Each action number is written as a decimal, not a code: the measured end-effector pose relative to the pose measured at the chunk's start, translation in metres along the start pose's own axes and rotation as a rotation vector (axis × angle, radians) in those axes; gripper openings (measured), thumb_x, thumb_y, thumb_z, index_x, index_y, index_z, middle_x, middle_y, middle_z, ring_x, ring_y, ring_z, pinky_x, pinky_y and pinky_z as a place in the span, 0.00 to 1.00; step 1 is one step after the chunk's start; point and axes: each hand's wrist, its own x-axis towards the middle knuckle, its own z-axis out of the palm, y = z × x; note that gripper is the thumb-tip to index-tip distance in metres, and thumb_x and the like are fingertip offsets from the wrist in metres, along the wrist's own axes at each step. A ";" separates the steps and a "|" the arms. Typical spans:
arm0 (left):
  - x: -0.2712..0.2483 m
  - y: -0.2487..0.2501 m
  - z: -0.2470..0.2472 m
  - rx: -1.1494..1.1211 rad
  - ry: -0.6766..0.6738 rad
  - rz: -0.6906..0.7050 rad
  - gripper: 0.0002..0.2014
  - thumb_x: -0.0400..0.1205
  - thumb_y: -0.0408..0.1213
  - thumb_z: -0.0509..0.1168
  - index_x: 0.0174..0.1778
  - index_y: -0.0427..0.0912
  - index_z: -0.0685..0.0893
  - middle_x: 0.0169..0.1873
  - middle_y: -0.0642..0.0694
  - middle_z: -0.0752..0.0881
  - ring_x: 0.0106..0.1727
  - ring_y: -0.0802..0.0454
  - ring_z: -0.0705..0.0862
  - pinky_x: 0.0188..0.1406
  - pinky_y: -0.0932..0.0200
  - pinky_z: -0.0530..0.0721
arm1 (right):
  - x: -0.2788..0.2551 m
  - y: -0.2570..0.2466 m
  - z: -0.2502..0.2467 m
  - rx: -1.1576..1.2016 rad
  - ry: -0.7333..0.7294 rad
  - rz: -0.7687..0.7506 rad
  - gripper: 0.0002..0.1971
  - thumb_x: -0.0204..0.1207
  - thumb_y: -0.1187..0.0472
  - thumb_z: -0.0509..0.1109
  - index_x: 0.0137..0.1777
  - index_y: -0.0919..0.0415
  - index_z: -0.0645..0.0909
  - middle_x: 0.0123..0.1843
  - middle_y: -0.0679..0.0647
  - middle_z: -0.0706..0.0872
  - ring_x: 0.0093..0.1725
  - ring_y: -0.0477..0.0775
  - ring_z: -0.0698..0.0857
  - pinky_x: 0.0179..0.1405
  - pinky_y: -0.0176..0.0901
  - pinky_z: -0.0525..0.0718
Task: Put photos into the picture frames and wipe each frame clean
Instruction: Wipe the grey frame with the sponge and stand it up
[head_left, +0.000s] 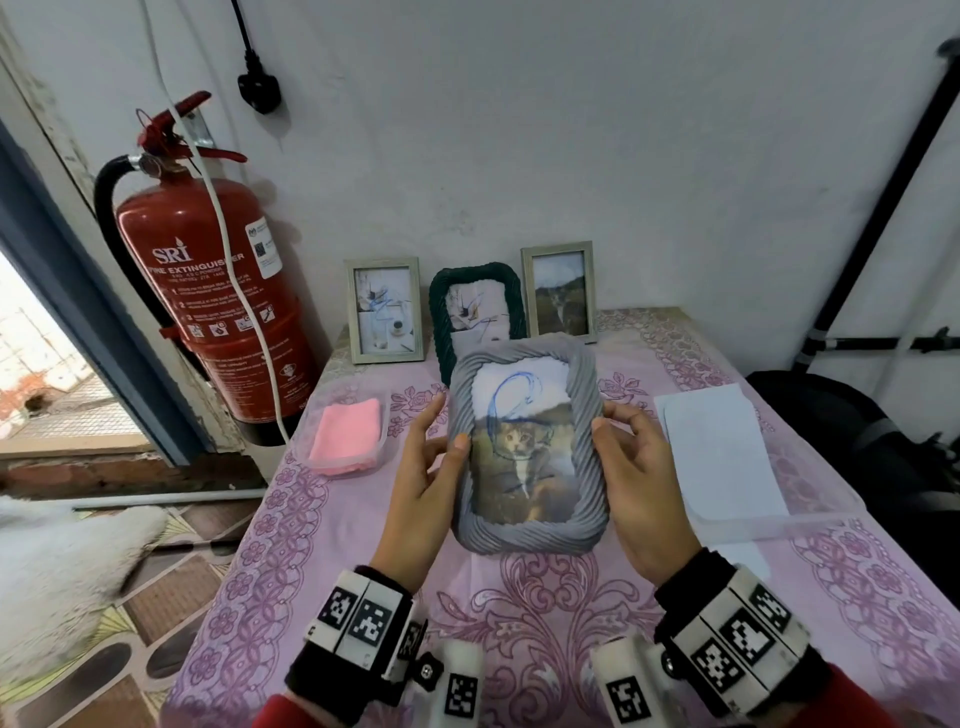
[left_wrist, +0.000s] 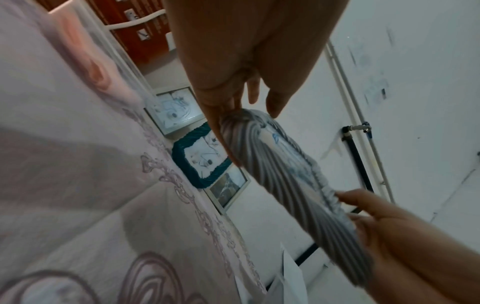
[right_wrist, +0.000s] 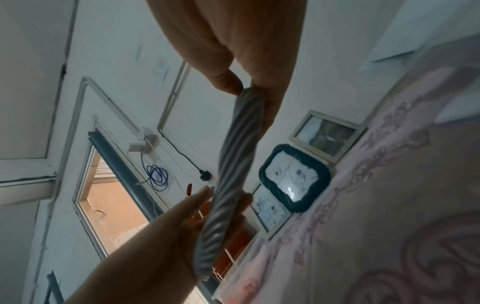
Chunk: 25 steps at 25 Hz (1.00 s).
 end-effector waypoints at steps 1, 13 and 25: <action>-0.002 -0.004 -0.002 0.007 0.006 -0.016 0.19 0.84 0.39 0.60 0.68 0.65 0.73 0.48 0.47 0.85 0.48 0.63 0.86 0.44 0.69 0.83 | -0.001 0.006 -0.001 -0.009 -0.005 0.007 0.08 0.83 0.64 0.59 0.60 0.61 0.75 0.31 0.47 0.87 0.27 0.43 0.81 0.25 0.32 0.80; -0.011 -0.044 -0.024 0.153 0.053 -0.195 0.20 0.84 0.36 0.61 0.72 0.50 0.70 0.51 0.35 0.80 0.48 0.56 0.82 0.39 0.72 0.83 | 0.006 0.051 -0.004 -0.373 -0.227 0.281 0.28 0.75 0.69 0.70 0.74 0.60 0.65 0.56 0.60 0.83 0.53 0.57 0.85 0.52 0.49 0.86; 0.004 -0.057 -0.034 0.674 -0.026 -0.259 0.27 0.77 0.36 0.70 0.73 0.40 0.73 0.62 0.39 0.70 0.58 0.46 0.78 0.70 0.55 0.74 | 0.029 0.058 -0.014 -0.736 -0.428 0.277 0.28 0.68 0.62 0.79 0.67 0.69 0.77 0.47 0.55 0.81 0.46 0.48 0.79 0.52 0.40 0.80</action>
